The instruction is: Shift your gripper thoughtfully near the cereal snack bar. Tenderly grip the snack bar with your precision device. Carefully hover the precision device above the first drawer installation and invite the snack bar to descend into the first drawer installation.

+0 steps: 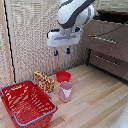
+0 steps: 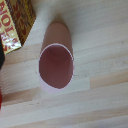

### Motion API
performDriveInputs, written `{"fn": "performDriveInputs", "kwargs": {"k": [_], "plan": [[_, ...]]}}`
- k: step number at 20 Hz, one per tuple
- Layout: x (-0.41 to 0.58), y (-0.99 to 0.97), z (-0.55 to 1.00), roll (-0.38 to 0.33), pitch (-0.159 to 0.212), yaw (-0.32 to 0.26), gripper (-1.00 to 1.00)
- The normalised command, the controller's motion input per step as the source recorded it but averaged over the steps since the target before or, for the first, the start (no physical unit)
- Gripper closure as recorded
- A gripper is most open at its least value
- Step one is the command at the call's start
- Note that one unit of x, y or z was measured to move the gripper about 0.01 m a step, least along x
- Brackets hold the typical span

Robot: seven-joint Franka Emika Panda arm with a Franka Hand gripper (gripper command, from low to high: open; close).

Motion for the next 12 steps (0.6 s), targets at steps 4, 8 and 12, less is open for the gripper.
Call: {"fn": "performDriveInputs", "kwargs": {"k": [4,8,12], "plan": [[0.526,0.57,-0.15,-0.094,0.087,-0.005,-1.0],[0.54,0.66,-0.17,-0.123,0.092,0.0,-1.0],[0.547,0.65,-0.13,-0.125,0.088,0.0,-1.0]]}}
